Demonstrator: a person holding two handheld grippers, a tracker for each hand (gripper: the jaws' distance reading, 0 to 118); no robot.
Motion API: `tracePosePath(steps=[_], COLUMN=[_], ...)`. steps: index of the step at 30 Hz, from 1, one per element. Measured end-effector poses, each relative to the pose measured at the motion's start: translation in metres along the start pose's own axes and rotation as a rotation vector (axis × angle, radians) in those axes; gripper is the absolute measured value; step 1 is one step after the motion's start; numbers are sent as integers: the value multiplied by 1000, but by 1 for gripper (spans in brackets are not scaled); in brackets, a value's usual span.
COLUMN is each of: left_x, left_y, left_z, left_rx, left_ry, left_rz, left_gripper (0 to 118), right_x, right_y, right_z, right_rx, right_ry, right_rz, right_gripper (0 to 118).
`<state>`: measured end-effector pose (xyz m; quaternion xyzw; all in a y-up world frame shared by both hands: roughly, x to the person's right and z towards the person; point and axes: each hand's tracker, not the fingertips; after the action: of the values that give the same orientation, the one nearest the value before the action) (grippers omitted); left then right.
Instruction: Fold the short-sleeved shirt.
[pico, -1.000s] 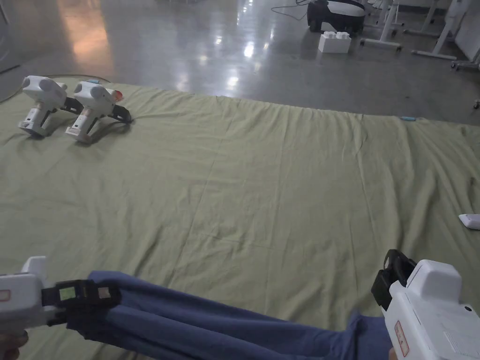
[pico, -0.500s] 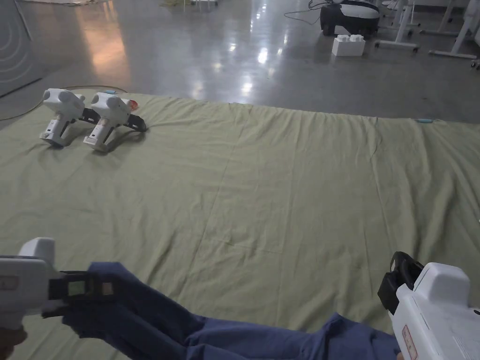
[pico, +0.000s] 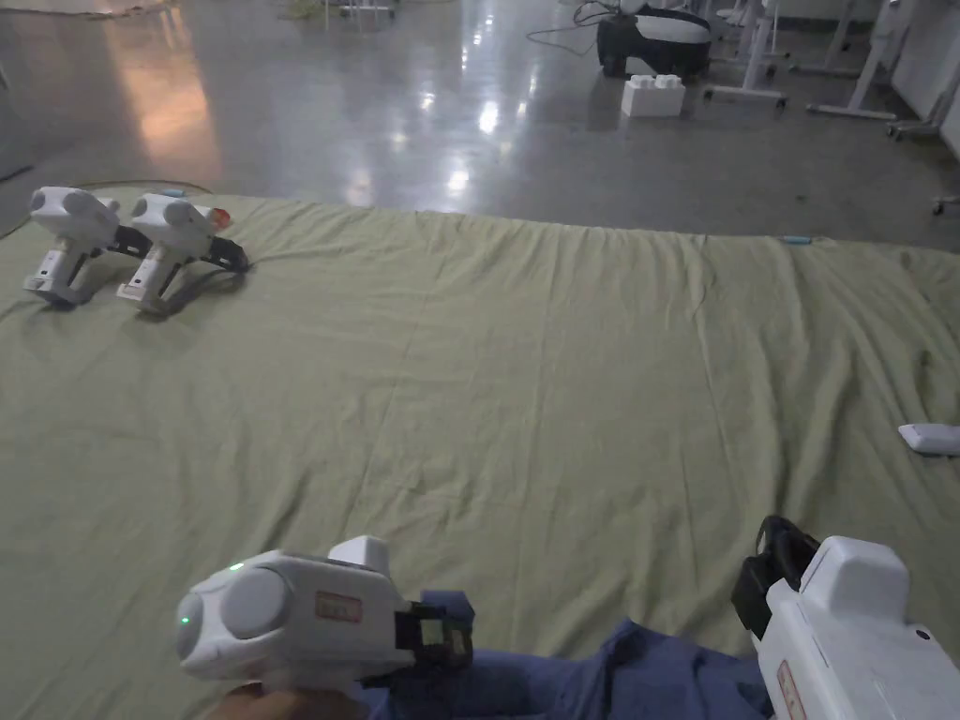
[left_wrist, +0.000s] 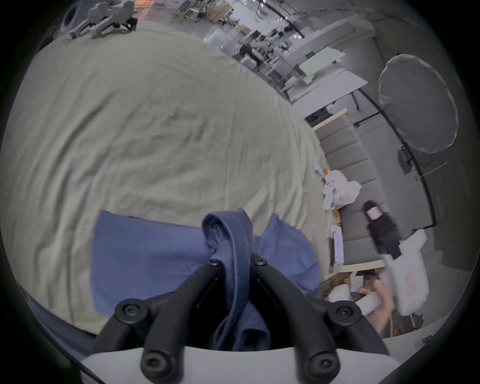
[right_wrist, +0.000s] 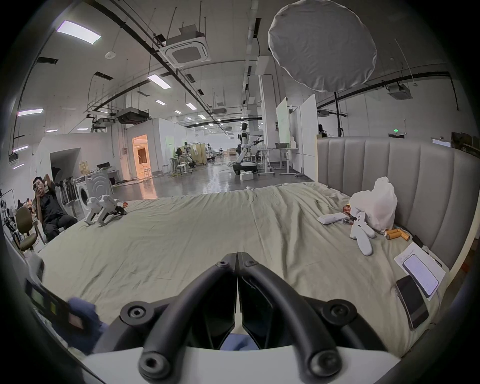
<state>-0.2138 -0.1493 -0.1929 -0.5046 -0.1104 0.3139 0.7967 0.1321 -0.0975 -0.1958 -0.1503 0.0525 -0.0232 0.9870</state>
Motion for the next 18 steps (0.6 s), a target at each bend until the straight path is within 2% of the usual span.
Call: tracePosePath(steps=[5,6,9,12,18], left_x=[10,11,11,16,27], left_y=[-18,-21,-22,-21,-11], left_z=[-54,-58,-63,-52,2], left_rx=[-71,-69,-38,-38,79], left_ry=[135,130,116,63,24], left_rz=[-14,-16,1,6,-88], left_gripper=[12,16,35,67,68], right_x=[11,13,17,18,17], right_y=[-1,-2,-3,-4,-3], right_z=[5,6,7,7,8], right_rx=[-5,-6,-9,-16,-18], right_ry=[-28,-33,-45,-48,-34], right_rz=[0,0,-2,-7,-9], right_gripper=[0,0,0,0,0])
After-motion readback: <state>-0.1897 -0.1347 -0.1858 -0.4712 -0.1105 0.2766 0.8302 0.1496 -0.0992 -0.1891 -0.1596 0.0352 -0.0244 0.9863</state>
